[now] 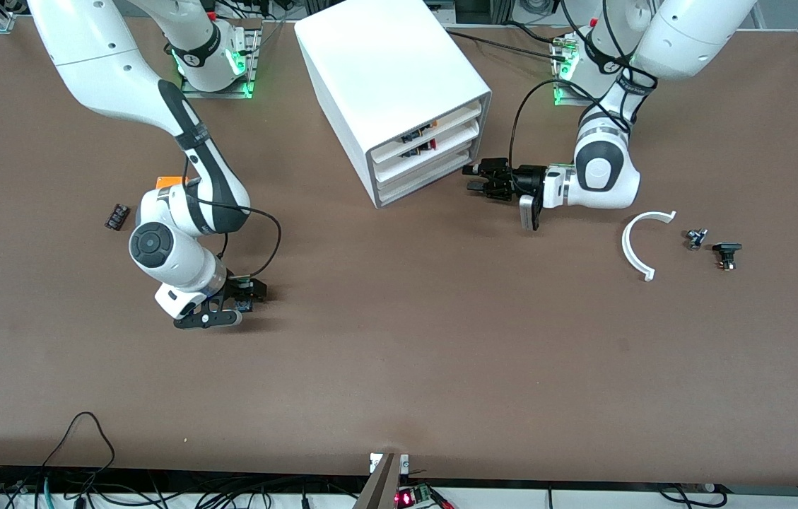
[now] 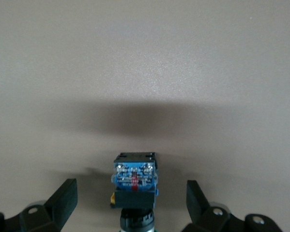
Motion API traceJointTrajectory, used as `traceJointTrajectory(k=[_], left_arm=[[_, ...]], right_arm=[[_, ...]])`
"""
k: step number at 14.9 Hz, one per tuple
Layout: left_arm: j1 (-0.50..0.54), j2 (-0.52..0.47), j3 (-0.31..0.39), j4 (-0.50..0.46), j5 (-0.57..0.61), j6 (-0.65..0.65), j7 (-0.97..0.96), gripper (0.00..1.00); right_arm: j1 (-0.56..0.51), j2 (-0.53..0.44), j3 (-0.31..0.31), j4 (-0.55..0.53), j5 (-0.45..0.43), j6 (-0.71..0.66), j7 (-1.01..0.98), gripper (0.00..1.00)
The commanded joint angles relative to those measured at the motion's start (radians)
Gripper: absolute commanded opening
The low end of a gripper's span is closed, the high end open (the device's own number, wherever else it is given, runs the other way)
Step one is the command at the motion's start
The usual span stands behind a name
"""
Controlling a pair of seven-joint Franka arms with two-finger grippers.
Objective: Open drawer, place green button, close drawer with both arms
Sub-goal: 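Pull the drawer open with the left gripper while the right gripper lifts the button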
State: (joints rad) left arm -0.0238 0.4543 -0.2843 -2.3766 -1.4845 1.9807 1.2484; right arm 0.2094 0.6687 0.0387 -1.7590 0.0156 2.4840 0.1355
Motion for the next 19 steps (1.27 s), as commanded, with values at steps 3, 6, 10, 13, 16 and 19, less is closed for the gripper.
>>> traceJointTrajectory(k=[3,6,10,13,16,19], left_arm=[[0.004,0.006,-0.026,-0.056,-0.062,-0.043,0.034,0.65],[0.007,0.050,-0.070,-0.065,-0.079,-0.046,0.037,0.58],[0.002,0.064,-0.088,-0.075,-0.102,-0.046,0.037,0.44],[0.002,0.066,-0.090,-0.081,-0.102,-0.046,0.037,0.00],[0.014,0.067,-0.088,-0.070,-0.100,-0.046,0.025,0.00],[0.028,0.067,-0.075,-0.037,-0.086,-0.043,0.014,0.00]], right_arm=[[-0.002,0.028,0.000,0.019,0.006,0.029,-0.014,0.96],[-0.004,0.031,0.000,0.026,0.001,0.029,-0.016,0.84],[-0.002,0.031,0.000,0.026,0.000,0.027,-0.017,0.62],[-0.002,0.029,-0.002,0.027,0.000,0.027,-0.020,0.42],[-0.007,0.029,-0.002,0.027,0.000,0.027,-0.020,0.20],[-0.010,0.029,-0.002,0.052,0.001,0.019,-0.027,0.00]])
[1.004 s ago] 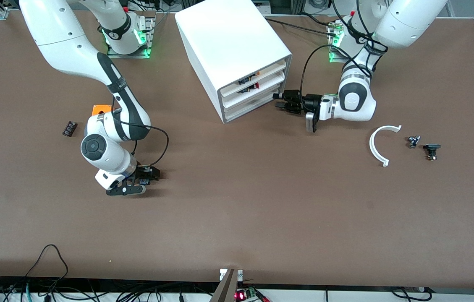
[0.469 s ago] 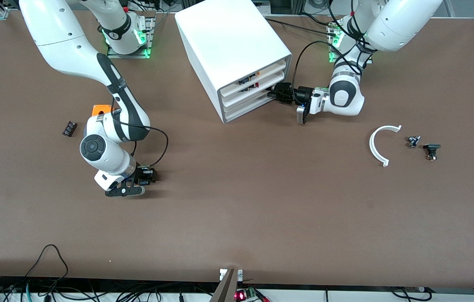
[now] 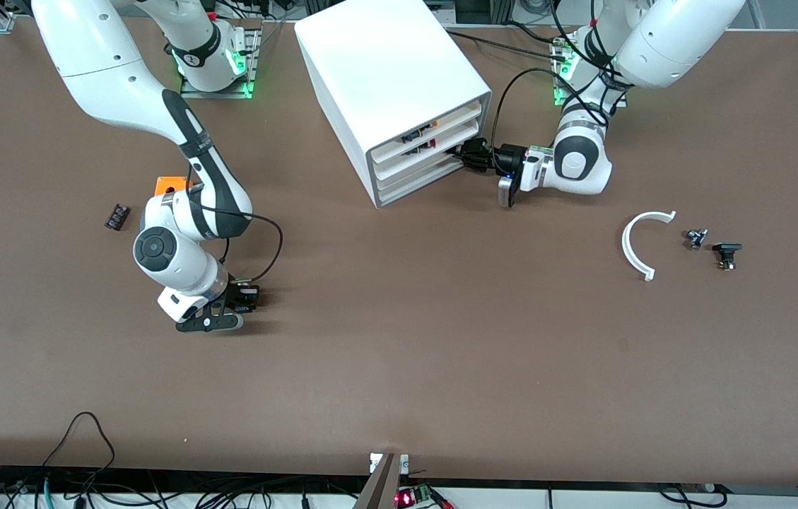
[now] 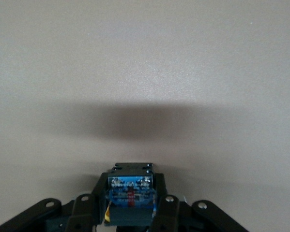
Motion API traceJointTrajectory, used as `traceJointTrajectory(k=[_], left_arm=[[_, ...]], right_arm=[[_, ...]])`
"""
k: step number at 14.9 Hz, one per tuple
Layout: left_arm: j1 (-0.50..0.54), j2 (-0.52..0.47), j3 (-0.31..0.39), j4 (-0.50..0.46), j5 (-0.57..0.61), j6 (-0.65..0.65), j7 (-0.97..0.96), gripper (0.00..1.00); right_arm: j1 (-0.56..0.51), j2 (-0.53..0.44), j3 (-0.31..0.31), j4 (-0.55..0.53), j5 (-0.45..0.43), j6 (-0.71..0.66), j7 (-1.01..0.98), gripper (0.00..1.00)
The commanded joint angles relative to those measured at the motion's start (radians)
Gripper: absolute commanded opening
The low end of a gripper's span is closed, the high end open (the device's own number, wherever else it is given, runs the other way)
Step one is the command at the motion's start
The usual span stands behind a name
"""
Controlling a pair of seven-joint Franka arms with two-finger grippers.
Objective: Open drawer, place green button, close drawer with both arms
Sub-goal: 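Pull the drawer open with the left gripper while the right gripper lifts the button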
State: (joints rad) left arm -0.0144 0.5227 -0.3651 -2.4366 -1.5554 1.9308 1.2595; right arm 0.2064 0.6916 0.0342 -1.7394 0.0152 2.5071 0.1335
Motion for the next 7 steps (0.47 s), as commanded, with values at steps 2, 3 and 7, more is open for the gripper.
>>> traceJointTrajectory(k=[2,3,7], left_arm=[[0.036,0.000,0.011,0.053,-0.011,0.010,-0.015,0.00],[0.046,0.002,0.012,0.068,0.012,0.011,-0.029,0.00],[0.059,0.003,0.087,0.165,0.187,0.011,-0.136,0.00]], right_arm=[[-0.001,0.000,0.003,0.058,0.003,-0.037,-0.017,0.00],[-0.001,0.000,0.003,0.082,0.008,-0.075,-0.015,0.00],[-0.001,-0.004,0.003,0.222,0.011,-0.293,0.056,0.00]])
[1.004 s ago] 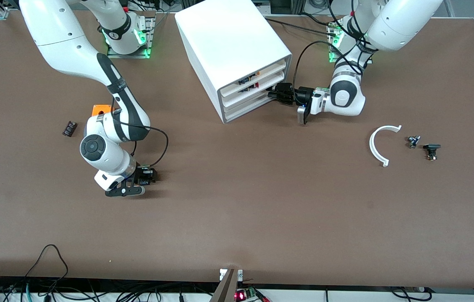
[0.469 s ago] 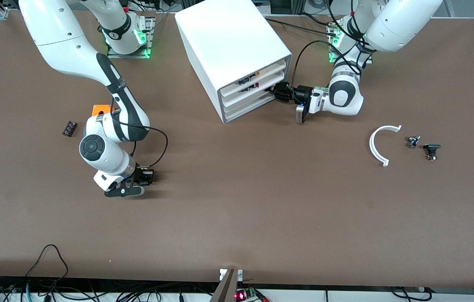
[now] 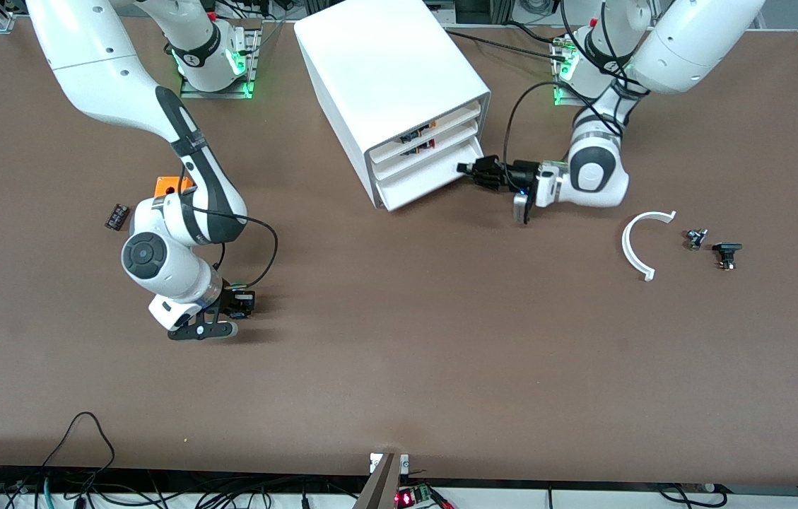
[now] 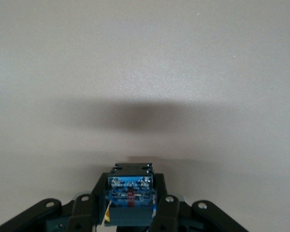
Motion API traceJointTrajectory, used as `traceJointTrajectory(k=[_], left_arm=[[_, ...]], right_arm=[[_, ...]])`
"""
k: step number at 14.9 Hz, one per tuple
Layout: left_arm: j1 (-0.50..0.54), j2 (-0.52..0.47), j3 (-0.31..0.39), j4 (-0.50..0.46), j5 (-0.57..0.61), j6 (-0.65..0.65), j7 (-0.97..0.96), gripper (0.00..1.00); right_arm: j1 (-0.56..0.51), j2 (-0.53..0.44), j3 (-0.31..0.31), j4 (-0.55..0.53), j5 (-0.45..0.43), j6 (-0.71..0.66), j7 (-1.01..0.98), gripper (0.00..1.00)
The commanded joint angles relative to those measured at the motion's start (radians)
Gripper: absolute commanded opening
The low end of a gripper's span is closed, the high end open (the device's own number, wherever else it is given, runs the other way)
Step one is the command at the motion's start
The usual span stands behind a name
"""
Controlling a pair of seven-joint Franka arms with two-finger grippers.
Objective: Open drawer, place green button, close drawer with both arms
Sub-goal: 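Pull the drawer open with the left gripper while the right gripper lifts the button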
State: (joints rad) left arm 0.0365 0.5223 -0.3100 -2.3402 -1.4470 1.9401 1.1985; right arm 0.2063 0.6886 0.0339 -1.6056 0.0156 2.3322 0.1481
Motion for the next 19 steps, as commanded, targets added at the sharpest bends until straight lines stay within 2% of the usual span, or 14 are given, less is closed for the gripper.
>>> traceJointTrajectory(k=[1,6,11,12,13,16,19], left_arm=[[0.009,0.008,0.041,0.099,0.095,0.002,-0.104,0.00],[0.014,0.067,0.103,0.238,0.201,0.002,-0.189,0.00],[0.029,0.079,0.126,0.301,0.266,-0.001,-0.197,0.00],[0.037,0.076,0.124,0.311,0.286,-0.003,-0.217,0.58],[0.043,0.071,0.126,0.324,0.307,-0.006,-0.223,1.00],[0.060,0.048,0.126,0.361,0.370,-0.019,-0.288,1.00],[0.065,0.018,0.126,0.448,0.512,-0.093,-0.478,1.00]], right_arm=[[0.002,0.000,0.003,0.125,0.009,-0.170,0.080,0.00],[0.028,-0.006,0.004,0.237,0.009,-0.335,0.284,0.00],[0.097,-0.035,0.006,0.312,0.009,-0.459,0.580,0.00],[0.111,-0.035,0.006,0.331,0.011,-0.477,0.634,0.00],[0.126,-0.035,0.006,0.348,0.011,-0.491,0.693,0.00],[0.180,-0.032,0.006,0.407,0.011,-0.494,0.927,0.00],[0.248,-0.032,0.006,0.429,0.011,-0.481,1.086,0.00]])
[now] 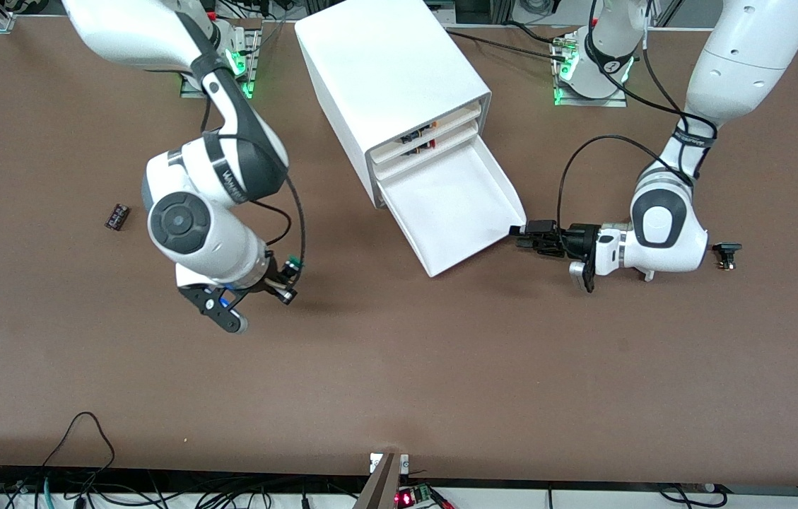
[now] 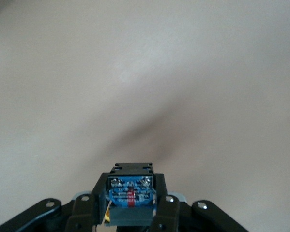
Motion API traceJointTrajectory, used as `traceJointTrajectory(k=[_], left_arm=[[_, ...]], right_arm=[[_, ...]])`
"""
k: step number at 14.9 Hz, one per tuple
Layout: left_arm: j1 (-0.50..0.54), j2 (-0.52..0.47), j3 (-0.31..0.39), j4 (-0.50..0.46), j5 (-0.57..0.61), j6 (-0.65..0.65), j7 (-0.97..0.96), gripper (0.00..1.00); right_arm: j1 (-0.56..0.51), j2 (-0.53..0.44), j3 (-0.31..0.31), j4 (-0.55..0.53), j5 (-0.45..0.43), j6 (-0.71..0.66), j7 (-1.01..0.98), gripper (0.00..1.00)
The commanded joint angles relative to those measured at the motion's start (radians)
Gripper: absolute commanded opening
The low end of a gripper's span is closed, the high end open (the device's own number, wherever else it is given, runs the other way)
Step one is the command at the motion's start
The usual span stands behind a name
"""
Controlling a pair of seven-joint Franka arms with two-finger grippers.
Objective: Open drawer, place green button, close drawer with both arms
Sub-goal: 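Carry the button module over the open drawer with the right gripper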
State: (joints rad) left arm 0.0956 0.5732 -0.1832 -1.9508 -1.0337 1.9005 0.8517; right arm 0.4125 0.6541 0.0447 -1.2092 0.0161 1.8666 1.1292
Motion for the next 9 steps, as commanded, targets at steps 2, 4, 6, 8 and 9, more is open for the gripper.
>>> traceJointTrajectory(k=[2,4,6,8,9], left_arm=[[0.010,-0.065,-0.001,0.125,0.226,-0.099,-0.300,1.00],[0.010,-0.088,-0.002,0.214,0.398,-0.164,-0.475,1.00],[0.009,-0.099,-0.010,0.291,0.570,-0.208,-0.618,1.00],[0.003,-0.113,-0.019,0.329,0.690,-0.218,-0.707,1.00],[-0.005,-0.122,-0.021,0.332,0.722,-0.216,-0.742,1.00]], right_arm=[[0.080,0.002,-0.006,0.048,0.008,-0.012,0.183,0.00],[0.114,0.004,-0.006,0.048,0.008,0.025,0.251,0.00],[0.149,0.004,-0.006,0.048,0.005,0.054,0.320,0.00],[0.186,0.009,-0.006,0.048,0.005,0.074,0.375,0.00],[0.207,0.012,-0.006,0.048,0.005,0.075,0.409,0.00]])
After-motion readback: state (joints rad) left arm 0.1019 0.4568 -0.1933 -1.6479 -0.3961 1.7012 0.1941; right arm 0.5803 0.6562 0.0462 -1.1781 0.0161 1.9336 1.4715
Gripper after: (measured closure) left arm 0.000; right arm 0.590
